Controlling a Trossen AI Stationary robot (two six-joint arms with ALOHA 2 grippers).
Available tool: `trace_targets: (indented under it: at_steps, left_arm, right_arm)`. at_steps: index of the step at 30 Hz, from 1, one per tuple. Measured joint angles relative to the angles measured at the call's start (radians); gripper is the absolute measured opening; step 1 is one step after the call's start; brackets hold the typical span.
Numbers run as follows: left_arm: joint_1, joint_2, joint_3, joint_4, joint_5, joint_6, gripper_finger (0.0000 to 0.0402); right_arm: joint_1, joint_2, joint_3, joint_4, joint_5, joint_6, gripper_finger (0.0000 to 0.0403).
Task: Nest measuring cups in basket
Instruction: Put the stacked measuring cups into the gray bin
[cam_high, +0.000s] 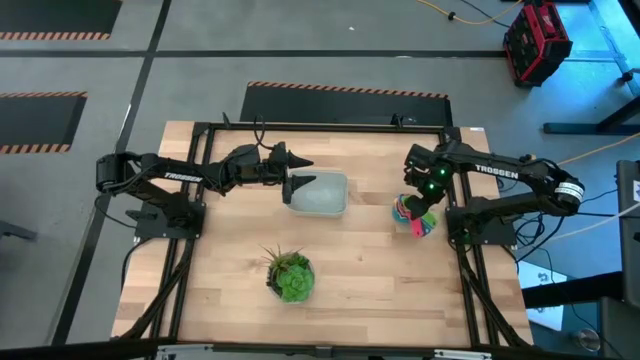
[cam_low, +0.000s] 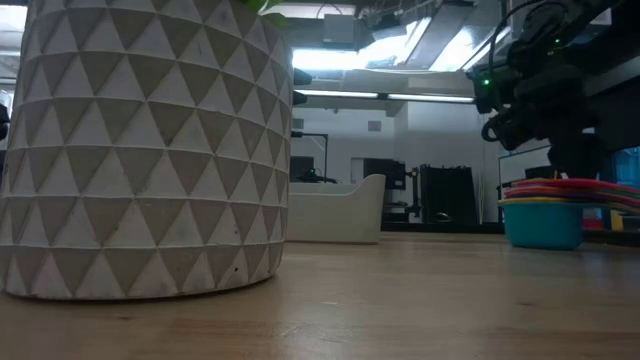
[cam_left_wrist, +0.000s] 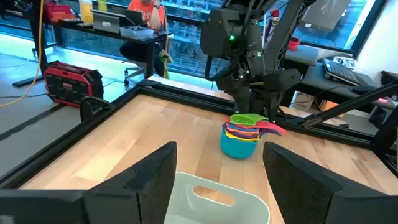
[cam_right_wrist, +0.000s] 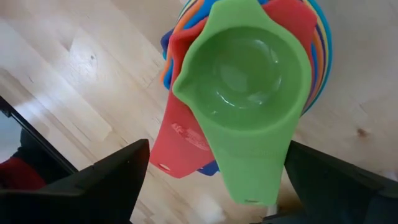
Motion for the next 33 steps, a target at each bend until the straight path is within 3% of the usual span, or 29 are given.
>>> trace_targets:
  at_steps: [17, 33]
  left_arm:
    - [0.000, 0.000, 0.000, 0.000, 0.000, 0.000, 0.0234]
    - [0.000, 0.000, 0.000, 0.000, 0.000, 0.000, 0.0234]
  right_arm:
    - [0.138, 0.000, 0.000, 0.042, 0.078, 0.155, 0.0369]
    - [0.171, 0.000, 0.000, 0.052, 0.097, 0.290, 0.0369]
